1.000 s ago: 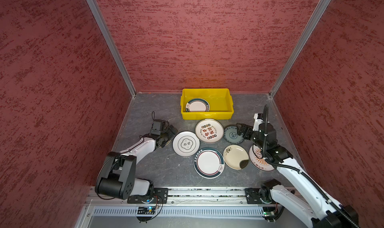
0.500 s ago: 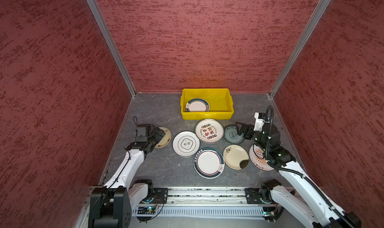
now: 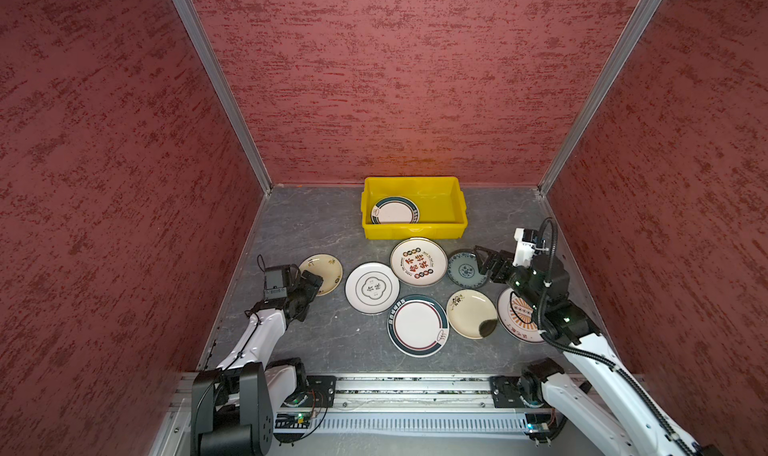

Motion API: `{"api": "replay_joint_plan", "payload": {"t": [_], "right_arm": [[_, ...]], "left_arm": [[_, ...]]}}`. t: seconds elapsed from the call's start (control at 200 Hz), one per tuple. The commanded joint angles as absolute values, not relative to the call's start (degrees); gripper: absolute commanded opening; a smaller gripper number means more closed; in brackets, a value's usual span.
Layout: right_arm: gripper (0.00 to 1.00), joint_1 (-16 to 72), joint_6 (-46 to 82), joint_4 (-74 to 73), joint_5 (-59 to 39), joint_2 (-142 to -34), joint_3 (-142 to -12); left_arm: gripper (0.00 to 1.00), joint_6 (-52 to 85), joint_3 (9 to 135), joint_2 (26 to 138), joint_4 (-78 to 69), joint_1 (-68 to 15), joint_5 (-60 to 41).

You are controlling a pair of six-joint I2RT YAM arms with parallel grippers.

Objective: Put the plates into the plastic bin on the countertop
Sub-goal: 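Pinch the cream plate's rim with the left gripper and tilt it up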

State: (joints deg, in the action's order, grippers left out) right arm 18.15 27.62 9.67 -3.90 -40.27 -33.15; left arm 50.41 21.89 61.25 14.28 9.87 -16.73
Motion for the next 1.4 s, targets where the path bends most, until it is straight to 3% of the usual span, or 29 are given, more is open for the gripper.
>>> {"api": "replay_joint_plan", "payload": {"t": [0.0,0.225,0.411,0.762,1.017,1.142,1.293,1.398], "right_arm": [[0.99,18.11,27.51,10.71,-2.65,-38.95,-32.43],[0.99,18.15,28.13,11.34,-1.32,-38.41,-32.21],[0.99,18.15,28.34,11.18,-0.65,-38.16,-32.02],[0.99,18.09,28.57,11.57,-0.29,-37.96,-31.84],[0.99,18.11,29.17,11.90,-0.35,-38.06,-31.71],[0.99,18.11,29.70,12.25,-0.53,-37.88,-31.62],[0.99,18.17,30.72,12.56,-0.82,-37.62,-31.59],[0.99,18.11,31.45,12.88,-1.44,-37.31,-31.63]], "left_arm": [[0.87,50.64,21.09,62.03,9.50,10.63,-18.06],[0.78,50.45,20.30,63.31,8.41,11.38,-15.95],[0.59,50.10,20.12,67.14,5.21,11.79,-17.30],[0.50,49.60,19.29,74.25,-0.49,12.49,-18.62],[0.34,49.31,19.55,78.43,-3.44,12.65,-19.94],[0.32,49.12,20.08,79.34,-3.85,12.74,-20.20],[0.21,48.60,20.87,80.28,-3.78,12.74,-20.61],[0.05,48.68,21.08,80.78,-4.13,12.83,-21.13]]}}
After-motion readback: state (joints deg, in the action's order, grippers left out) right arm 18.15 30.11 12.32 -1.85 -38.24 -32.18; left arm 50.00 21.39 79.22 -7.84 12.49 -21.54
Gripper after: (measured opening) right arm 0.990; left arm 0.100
